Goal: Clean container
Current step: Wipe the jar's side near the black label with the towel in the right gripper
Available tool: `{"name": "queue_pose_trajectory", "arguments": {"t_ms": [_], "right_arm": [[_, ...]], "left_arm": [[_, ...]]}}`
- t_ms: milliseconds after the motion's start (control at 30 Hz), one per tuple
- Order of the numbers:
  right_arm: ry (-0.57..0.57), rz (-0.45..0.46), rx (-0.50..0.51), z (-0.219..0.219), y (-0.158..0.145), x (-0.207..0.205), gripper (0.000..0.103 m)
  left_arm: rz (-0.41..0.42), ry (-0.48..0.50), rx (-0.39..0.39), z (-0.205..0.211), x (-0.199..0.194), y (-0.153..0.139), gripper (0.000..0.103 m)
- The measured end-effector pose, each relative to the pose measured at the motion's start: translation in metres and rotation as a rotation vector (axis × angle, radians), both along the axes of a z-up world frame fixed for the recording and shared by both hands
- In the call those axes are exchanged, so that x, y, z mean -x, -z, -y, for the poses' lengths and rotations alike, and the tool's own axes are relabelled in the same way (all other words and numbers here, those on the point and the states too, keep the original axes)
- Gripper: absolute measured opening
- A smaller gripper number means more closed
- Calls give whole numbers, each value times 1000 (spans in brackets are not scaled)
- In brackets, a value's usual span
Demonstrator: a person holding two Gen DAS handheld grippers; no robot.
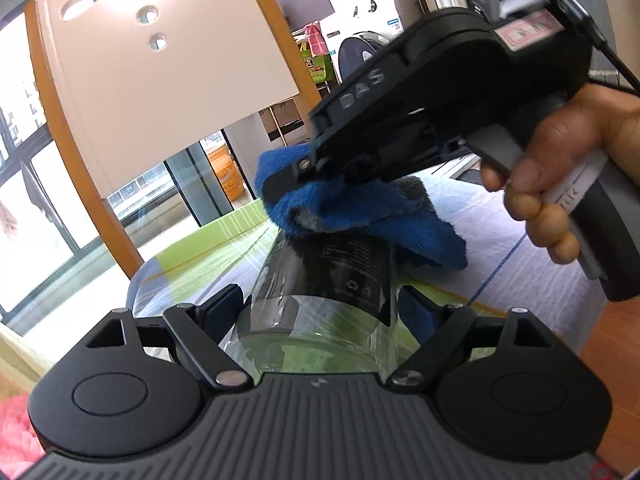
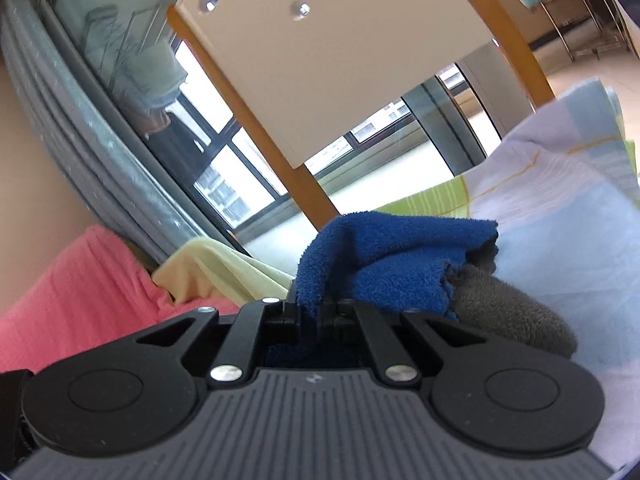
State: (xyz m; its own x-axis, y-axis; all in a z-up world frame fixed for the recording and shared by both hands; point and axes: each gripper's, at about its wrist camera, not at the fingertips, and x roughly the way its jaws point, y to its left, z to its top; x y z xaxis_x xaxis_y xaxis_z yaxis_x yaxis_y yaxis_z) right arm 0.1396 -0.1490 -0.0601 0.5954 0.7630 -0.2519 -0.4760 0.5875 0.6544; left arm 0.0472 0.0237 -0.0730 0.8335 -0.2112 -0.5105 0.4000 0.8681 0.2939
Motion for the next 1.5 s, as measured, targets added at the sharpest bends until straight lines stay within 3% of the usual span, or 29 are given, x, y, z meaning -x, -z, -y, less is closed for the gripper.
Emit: {"name": "queue_pose_trajectory", "arguments": {"t_ms": [200,467,567,667,833,967,1067,1267,1500], "right_arm": [[35,-38,-102,16,10,7,1],[79,-79,-193,48,29,30,2],[93,-90,-174,49,24,37,4],[23,-62,-148,41,17,50,7],[-139,-51,-160,19,16,68,7],[-174,-84,-179,8,26,59,6],[-172,-82,-176,5,27,51,3],[-138,-49,-119,1,19,40,3],[-2,12,-22,14,9,21,2]], "left_arm": [[-154,-18,270,-42,-12,-16,91],[-171,43,183,-31,-15,0,94],[-122,62,83,-19,-2,12,92],[-68,56,1,-9,8,13,90],[-113,23,72,-18,-1,10,89],[-131,10,96,-22,-3,10,88],[-148,-6,120,-25,-7,8,88],[-140,-12,98,-24,-8,8,88],[-129,-5,79,-22,-5,8,88]]}}
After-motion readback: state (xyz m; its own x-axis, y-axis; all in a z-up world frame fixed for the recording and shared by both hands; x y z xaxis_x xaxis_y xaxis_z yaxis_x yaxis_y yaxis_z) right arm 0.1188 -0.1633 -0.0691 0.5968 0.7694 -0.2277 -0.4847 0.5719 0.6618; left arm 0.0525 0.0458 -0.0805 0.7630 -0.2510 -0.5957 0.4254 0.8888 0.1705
